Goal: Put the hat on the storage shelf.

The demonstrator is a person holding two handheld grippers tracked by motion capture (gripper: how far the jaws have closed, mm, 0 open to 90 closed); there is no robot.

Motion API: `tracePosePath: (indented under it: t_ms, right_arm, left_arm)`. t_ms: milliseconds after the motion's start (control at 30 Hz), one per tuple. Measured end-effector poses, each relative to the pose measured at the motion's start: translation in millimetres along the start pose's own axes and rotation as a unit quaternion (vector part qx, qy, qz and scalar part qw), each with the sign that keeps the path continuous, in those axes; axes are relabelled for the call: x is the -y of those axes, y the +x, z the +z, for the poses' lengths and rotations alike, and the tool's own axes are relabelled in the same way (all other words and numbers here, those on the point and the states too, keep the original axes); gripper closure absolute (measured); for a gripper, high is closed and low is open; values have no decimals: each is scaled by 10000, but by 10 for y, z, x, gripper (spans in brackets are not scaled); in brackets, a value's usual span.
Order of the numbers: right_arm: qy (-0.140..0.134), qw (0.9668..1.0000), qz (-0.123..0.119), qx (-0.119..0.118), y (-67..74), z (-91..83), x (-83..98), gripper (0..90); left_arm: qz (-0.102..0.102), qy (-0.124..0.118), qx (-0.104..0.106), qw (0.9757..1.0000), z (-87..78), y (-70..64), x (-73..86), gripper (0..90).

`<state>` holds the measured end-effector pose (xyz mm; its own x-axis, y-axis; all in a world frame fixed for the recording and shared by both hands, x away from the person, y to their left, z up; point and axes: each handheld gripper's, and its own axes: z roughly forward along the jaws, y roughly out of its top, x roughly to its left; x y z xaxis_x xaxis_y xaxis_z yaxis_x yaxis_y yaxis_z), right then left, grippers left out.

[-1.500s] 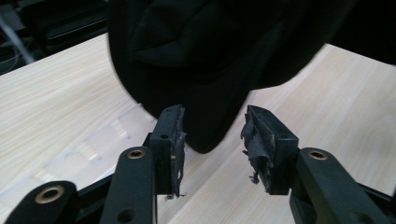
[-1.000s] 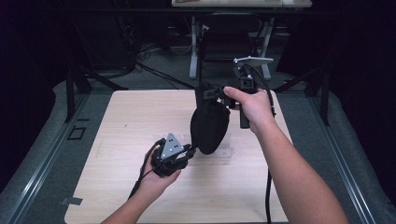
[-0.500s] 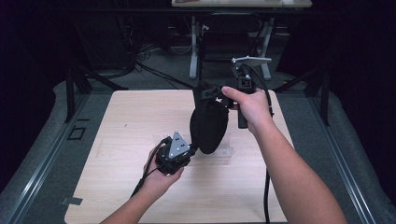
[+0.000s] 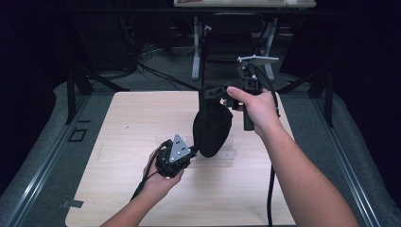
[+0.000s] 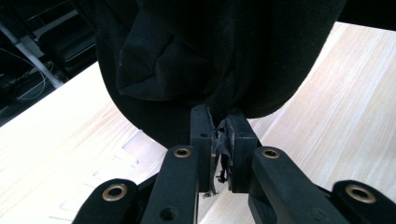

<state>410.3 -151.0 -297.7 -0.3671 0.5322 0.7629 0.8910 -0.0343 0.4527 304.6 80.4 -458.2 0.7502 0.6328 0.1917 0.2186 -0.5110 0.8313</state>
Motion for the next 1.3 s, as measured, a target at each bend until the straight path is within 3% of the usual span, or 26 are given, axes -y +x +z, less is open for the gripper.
tracePosePath:
  t_ms: [233,500,733,933,1233,1300]
  right_arm:
    - [-95,9999,-66,82,28,-82,17,798]
    - [-165,9997,-7,204,-58,-195,32,794]
    - [-232,9993,16,282,-115,-275,44,790]
    - [-267,9991,-13,335,-125,-336,66,789]
    - [-298,9988,38,399,-198,-388,90,788]
    - [-319,9986,64,405,-214,-398,95,787]
  left_arm:
    - [-99,-40,-80,9999,-29,45,16,852]
    - [-156,-26,-93,9998,-75,110,125,852]
    - [-302,33,-121,9995,-95,170,274,850]
    - [-587,160,-140,9981,-37,217,484,843]
    - [-666,232,-125,9974,-52,222,640,836]
    - [-775,204,-115,9967,-55,233,667,833]
